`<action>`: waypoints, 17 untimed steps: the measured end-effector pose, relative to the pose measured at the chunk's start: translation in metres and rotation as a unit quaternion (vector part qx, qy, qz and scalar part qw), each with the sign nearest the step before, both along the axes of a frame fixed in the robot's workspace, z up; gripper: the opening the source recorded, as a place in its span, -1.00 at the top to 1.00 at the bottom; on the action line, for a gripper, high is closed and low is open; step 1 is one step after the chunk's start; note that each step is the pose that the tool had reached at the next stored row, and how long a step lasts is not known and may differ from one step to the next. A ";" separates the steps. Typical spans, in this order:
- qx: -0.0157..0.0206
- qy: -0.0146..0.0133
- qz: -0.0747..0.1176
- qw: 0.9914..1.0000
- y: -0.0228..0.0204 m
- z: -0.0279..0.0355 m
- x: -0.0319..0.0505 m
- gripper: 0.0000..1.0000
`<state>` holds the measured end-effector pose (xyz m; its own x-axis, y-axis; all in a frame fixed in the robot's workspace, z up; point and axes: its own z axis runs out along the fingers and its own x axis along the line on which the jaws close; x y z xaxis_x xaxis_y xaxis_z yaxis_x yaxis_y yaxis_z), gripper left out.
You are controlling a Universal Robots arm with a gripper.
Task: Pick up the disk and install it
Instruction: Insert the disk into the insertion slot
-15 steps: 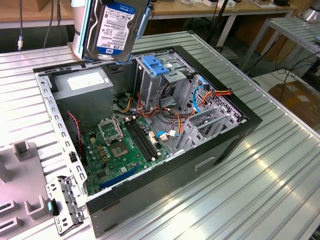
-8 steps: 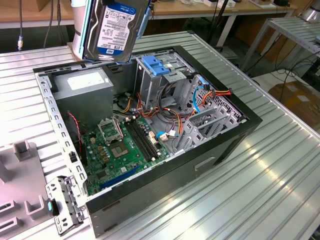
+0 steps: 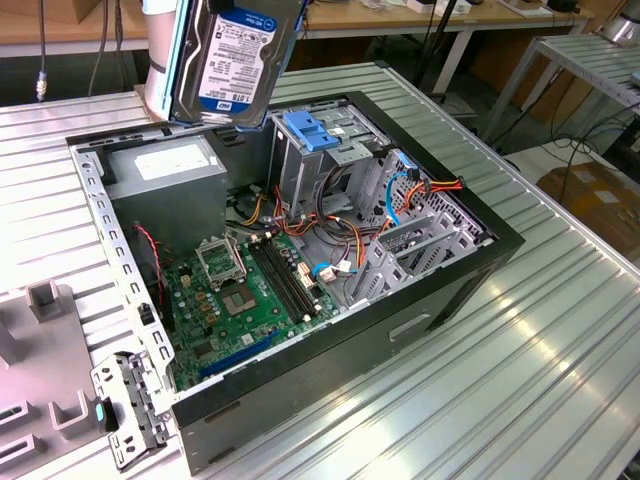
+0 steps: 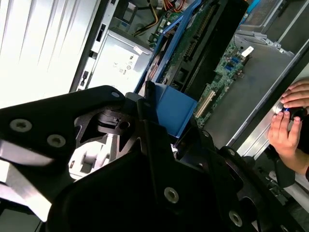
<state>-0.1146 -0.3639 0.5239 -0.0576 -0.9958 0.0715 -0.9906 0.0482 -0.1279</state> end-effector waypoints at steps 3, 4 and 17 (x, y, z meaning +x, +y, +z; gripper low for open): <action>0.000 0.000 0.000 1.000 -0.0056 0.0000 0.0011 0.25; 0.000 0.000 0.000 1.000 -0.0095 0.0000 0.0019 0.25; 0.000 0.000 0.000 1.000 -0.0236 -0.0001 0.0056 0.25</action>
